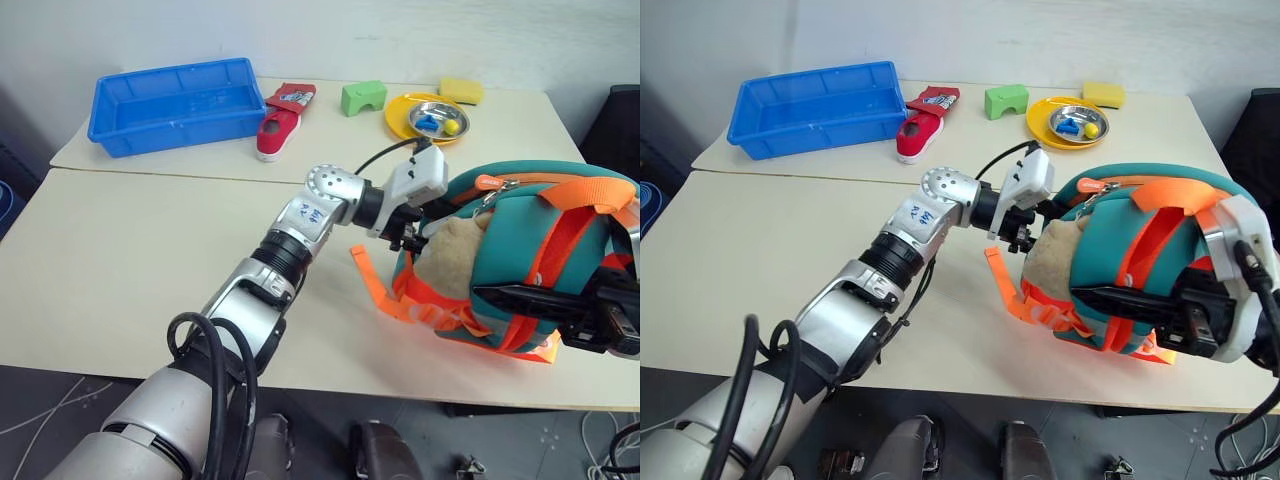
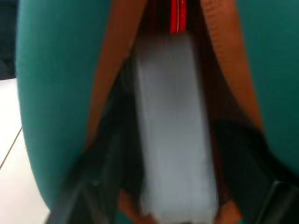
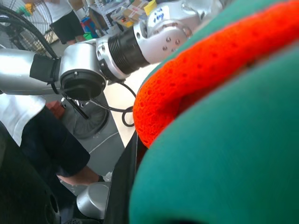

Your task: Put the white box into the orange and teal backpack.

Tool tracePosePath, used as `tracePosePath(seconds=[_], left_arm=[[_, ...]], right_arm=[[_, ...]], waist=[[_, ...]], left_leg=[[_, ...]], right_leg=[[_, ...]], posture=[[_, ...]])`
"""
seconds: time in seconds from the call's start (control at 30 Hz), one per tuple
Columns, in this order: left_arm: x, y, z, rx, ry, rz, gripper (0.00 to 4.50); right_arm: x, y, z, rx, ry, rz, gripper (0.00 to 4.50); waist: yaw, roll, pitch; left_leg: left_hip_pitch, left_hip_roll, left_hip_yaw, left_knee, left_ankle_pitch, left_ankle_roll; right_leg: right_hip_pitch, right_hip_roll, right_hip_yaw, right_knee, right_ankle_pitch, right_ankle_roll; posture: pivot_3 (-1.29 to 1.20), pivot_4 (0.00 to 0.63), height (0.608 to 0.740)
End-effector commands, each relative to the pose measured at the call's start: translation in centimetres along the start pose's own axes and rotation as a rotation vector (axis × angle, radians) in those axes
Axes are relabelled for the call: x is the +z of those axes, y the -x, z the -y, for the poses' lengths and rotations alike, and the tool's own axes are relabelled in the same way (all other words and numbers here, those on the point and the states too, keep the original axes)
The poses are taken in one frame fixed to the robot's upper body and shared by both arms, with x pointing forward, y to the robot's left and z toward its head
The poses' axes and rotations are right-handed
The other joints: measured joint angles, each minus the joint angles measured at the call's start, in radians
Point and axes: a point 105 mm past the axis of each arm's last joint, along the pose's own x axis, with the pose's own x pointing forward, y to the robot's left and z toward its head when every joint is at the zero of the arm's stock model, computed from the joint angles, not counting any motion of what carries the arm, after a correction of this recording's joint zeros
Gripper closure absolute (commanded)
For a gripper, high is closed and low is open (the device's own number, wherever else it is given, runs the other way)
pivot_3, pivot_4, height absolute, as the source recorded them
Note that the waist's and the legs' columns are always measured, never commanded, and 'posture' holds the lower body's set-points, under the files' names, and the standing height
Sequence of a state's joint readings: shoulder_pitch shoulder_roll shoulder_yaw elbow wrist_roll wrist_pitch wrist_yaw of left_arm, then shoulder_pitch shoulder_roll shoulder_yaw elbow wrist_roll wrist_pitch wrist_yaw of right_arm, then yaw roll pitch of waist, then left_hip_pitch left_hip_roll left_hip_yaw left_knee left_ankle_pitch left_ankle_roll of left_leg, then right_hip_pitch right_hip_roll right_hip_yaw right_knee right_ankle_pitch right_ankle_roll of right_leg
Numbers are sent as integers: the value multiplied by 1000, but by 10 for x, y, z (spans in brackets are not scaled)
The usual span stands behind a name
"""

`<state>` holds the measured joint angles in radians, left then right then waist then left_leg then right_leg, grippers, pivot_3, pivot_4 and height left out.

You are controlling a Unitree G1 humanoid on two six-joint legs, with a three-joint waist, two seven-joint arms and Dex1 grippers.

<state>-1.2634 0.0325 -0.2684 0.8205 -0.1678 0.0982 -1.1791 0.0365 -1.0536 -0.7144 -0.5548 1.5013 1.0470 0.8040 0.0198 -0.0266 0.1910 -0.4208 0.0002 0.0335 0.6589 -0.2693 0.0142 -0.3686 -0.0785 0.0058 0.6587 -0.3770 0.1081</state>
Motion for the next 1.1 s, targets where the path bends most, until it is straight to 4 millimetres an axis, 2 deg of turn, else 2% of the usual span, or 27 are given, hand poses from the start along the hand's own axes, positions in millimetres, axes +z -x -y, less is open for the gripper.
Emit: tracePosePath(seconds=[0.03,0.07,0.2,0.3,0.37,0.43,0.6,0.77,0.9,1.0,1.1], left_arm=[[4,32,-3,35,-24,10,389],[2,44,-4,49,-19,5,78],[10,85,3,43,8,48,13],[32,113,22,-74,49,137,13],[49,119,33,-129,87,204,13],[57,111,39,-142,92,243,13],[51,72,49,-157,53,218,13],[40,35,41,-84,25,175,13],[36,23,36,-40,28,178,13],[31,22,35,-37,14,162,604],[30,24,34,-36,21,156,1558]], right_arm=[[2,2,-5,-21,34,35,4500],[1,2,-5,-26,31,42,4500],[-2,1,-6,-35,29,54,4500],[-1,1,-4,-42,30,62,4500],[0,0,-4,-41,30,67,4500],[0,0,-5,-39,28,70,4500],[0,1,-4,-38,18,77,4500],[-1,1,-7,-35,15,78,4500],[0,1,-10,-34,14,80,4500],[1,2,-11,-39,12,89,4500],[0,2,-11,-47,12,93,4500]], waist=[[-3,0,0],[-5,0,0],[-5,0,0],[-5,0,0],[-3,0,0],[2,0,0],[6,1,-1],[3,1,-1],[4,1,-1],[4,1,-1],[4,1,-1]], left_leg=[[0,0,0,0,0,0],[0,1,0,0,0,-1],[0,1,0,0,1,-2],[-1,1,0,0,1,-2],[-1,1,-1,0,1,-2],[-1,0,-2,1,1,-2],[1,-1,-8,4,0,0],[0,-2,-8,4,0,0],[0,-2,-8,4,0,0],[0,-2,-8,4,0,0],[0,-2,-8,4,0,0]], right_leg=[[0,0,0,0,0,0],[0,1,0,0,0,0],[0,0,0,0,0,0],[0,0,0,0,0,0],[0,0,-1,0,0,0],[2,0,-2,0,0,0],[10,-1,-6,-4,1,1],[9,-1,-6,-4,1,1],[9,0,-6,-4,1,1],[9,0,-6,-5,1,1],[9,0,-6,-5,1,1]], posture=[[0,150,740],[0,150,740],[0,150,740],[0,150,740],[0,150,740],[0,150,740],[0,150,740],[0,150,740],[0,150,740],[0,150,740],[0,150,740]])
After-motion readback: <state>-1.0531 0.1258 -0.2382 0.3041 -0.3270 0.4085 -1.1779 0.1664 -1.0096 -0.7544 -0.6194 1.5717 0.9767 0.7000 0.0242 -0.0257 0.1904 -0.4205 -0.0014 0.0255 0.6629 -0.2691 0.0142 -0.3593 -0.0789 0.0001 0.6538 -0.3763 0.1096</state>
